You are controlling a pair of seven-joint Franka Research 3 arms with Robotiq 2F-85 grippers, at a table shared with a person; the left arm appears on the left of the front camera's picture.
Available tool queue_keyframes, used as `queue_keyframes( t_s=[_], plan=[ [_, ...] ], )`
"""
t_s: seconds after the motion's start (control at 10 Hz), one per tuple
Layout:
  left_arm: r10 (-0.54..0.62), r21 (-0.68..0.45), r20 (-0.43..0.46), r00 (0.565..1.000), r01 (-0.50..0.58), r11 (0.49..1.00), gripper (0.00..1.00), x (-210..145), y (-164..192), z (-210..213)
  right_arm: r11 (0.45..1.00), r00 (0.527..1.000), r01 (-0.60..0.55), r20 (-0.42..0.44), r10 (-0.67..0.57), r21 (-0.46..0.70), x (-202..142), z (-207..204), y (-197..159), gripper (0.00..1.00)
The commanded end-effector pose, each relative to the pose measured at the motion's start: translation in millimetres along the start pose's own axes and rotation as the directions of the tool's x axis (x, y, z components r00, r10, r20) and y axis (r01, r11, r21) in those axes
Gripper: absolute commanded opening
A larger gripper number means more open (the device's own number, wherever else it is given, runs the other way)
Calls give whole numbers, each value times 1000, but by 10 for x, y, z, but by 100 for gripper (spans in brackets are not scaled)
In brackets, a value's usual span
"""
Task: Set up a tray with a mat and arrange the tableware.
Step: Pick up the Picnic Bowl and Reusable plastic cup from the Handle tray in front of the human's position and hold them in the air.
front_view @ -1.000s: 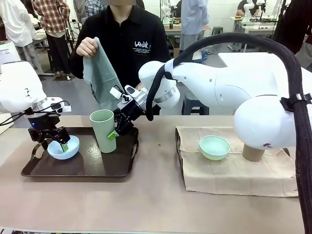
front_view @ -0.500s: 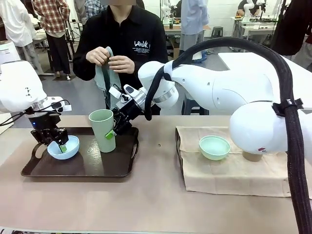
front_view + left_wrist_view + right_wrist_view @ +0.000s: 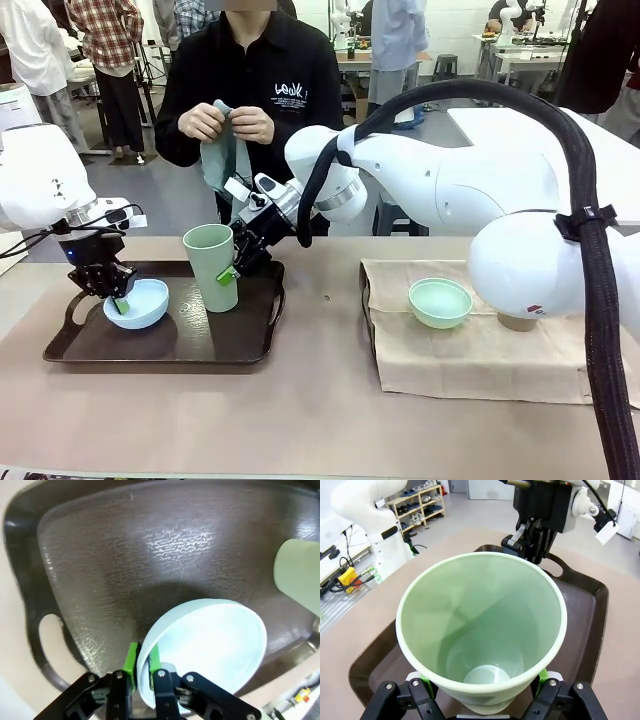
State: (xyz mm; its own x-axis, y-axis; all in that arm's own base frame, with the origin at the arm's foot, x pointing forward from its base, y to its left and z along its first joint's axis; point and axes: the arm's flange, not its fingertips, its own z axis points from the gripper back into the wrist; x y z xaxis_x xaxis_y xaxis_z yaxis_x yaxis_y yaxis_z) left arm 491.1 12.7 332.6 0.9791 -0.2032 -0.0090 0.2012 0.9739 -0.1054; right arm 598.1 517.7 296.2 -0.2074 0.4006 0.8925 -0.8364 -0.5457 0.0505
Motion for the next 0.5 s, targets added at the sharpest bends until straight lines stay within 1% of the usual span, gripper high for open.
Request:
queue_keyframes(
  t_s=[0.0,0.1,0.3,0.4],
  plan=[
    [9,2,-6,1000,-9,1000,0,12,13,8,1000,1000,-16,-26,16,16,-4,11,-141,25],
    [7,6,-7,1000,-7,1000,0,9,15,15,1000,1000,-13,-25,13,16,-16,15,-139,0],
    [8,24,-14,1000,-8,1000,0,12,20,25,1000,1000,-14,-22,15,15,-23,22,-137,0],
    [16,31,-23,1000,-15,999,0,8,25,24,1000,1000,-13,-21,13,17,-34,21,-133,25]
  ],
)
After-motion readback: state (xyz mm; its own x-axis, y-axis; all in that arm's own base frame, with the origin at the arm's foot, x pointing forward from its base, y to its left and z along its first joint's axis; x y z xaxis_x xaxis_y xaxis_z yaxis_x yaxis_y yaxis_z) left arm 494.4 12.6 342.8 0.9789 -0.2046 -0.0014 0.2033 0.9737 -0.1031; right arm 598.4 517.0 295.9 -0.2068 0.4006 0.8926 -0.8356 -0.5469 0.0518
